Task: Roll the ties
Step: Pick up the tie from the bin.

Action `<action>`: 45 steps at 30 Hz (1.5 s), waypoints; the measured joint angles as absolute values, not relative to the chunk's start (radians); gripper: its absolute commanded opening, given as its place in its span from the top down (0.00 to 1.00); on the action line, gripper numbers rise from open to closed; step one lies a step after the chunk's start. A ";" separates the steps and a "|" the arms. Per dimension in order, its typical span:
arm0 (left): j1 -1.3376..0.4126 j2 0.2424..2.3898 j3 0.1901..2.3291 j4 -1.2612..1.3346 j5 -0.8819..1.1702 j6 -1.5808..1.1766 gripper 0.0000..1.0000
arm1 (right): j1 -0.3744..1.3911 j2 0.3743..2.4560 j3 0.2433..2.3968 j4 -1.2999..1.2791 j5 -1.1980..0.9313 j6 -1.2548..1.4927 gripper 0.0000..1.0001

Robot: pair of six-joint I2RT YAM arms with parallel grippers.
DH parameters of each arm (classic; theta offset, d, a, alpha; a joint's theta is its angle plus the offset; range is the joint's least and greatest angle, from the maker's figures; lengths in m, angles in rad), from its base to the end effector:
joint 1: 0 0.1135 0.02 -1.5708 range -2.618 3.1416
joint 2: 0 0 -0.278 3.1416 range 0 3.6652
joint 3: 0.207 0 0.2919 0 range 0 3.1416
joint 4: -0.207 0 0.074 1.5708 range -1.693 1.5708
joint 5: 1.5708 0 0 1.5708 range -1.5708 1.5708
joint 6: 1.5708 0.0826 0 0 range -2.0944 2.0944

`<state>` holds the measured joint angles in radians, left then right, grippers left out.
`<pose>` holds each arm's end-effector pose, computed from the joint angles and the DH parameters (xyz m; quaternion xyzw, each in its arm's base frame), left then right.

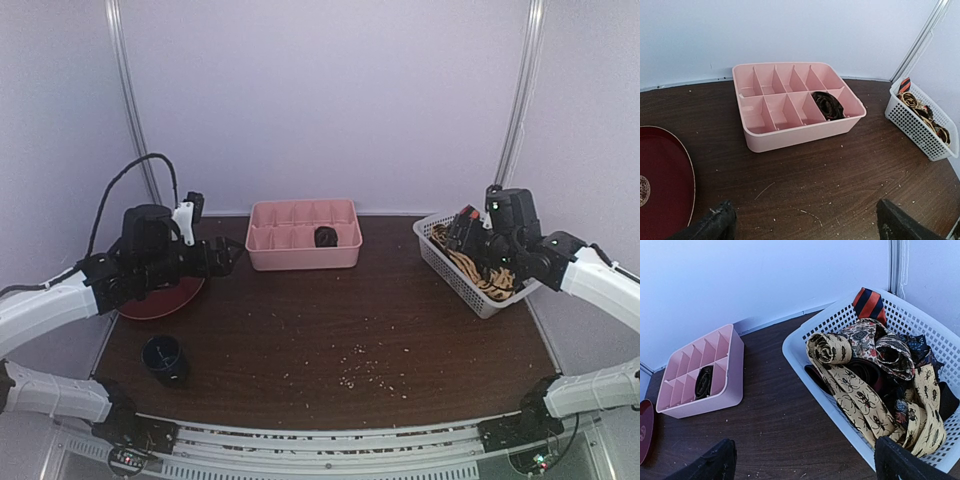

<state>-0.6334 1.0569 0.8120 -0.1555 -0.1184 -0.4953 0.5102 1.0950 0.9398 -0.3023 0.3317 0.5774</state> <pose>0.2627 -0.1808 0.2837 0.0248 0.8324 -0.2533 0.4923 0.2929 0.1331 0.3086 0.1153 0.8340 0.1497 0.5184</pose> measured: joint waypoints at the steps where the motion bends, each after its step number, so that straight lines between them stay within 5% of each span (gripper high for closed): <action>1: -0.633 1.057 0.812 -0.155 -0.120 -0.490 0.02 | 0.510 1.100 0.941 -0.307 0.334 0.568 0.03; 6: -0.633 1.068 0.812 -0.152 -0.128 -0.454 0.02 | 0.505 1.155 0.947 -0.333 0.387 0.500 0.07; 11: -0.633 1.113 0.812 -0.151 -0.134 -0.416 0.02 | 0.407 1.240 0.954 -0.329 0.372 0.441 0.37; 15: -0.633 1.153 0.812 -0.151 -0.121 -0.406 0.02 | 0.310 1.320 0.963 -0.306 0.337 0.416 0.46; 36: -0.632 1.192 0.791 -0.113 -0.058 -0.383 0.02 | 0.196 1.629 1.086 -0.255 0.083 0.295 0.41; 45: -0.632 1.190 0.791 -0.115 -0.057 -0.383 0.02 | 0.190 1.683 1.130 -0.280 0.133 0.280 0.86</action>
<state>-0.6319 1.1904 0.7906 -0.1154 -0.0566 -0.3828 0.1902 1.6829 1.1297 -0.2798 0.1329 0.2802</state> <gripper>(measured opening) 0.983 0.270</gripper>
